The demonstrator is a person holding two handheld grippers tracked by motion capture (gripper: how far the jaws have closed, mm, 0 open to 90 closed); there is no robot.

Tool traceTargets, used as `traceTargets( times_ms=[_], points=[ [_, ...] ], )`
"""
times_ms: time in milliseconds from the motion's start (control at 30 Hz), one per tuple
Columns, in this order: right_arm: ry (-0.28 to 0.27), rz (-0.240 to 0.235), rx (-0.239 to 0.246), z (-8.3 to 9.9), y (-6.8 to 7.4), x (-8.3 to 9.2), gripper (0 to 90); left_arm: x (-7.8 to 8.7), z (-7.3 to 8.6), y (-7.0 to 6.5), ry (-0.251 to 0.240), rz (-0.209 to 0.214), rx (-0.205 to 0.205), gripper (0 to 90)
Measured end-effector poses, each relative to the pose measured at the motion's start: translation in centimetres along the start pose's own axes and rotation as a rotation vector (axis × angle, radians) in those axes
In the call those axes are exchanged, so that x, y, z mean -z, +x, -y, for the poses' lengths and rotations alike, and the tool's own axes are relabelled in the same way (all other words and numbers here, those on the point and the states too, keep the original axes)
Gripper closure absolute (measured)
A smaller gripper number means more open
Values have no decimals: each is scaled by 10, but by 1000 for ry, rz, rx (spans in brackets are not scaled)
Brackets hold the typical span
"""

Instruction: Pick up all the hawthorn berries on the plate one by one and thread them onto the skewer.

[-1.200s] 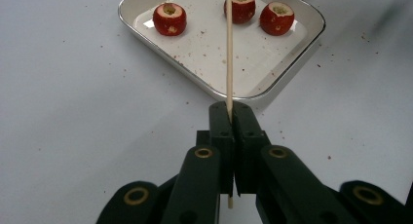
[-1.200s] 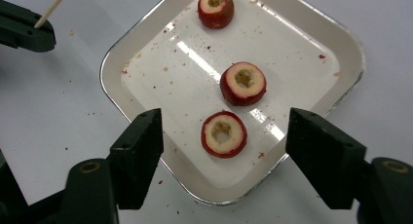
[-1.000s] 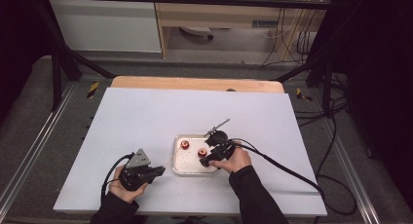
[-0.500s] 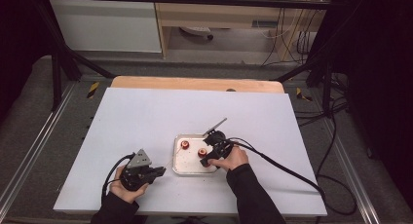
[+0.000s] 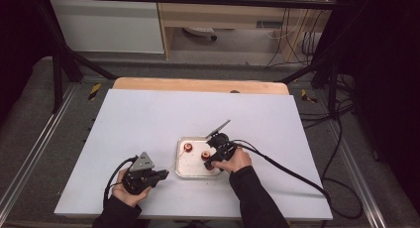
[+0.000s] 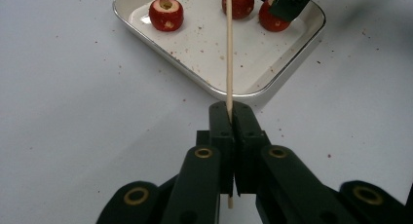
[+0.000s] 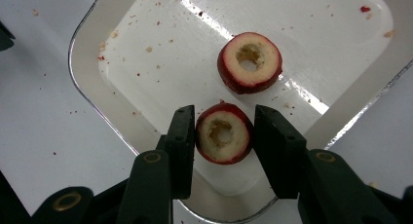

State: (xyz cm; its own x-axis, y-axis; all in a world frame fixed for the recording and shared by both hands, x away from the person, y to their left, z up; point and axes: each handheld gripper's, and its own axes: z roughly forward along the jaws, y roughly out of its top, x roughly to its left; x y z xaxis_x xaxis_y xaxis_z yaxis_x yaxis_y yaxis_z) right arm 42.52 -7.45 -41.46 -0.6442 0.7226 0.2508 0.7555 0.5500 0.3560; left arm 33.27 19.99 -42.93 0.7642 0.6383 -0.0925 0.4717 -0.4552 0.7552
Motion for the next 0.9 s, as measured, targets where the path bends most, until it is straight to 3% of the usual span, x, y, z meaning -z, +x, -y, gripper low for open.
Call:
traceTargets(
  times_ms=[333,533,733,767,833,900],
  points=[
    [-149,-23,-19,5,5,32,614,1,0,-3,-20,-10,2,882],
    [-254,-54,-25,11,5,42,615,2,-1,-5,-35,-19,7,882],
    [-381,-75,-41,19,1,46,615,3,-2,-8,-60,-30,22,882],
    [-428,-94,-56,22,-1,47,616,3,-2,-9,-63,-30,25,882],
    [-449,-105,-65,23,-2,48,616,2,-2,-10,-71,-34,27,882],
    [-518,-131,-84,27,-5,47,616,2,-3,-12,-76,-37,36,881]
  ],
)
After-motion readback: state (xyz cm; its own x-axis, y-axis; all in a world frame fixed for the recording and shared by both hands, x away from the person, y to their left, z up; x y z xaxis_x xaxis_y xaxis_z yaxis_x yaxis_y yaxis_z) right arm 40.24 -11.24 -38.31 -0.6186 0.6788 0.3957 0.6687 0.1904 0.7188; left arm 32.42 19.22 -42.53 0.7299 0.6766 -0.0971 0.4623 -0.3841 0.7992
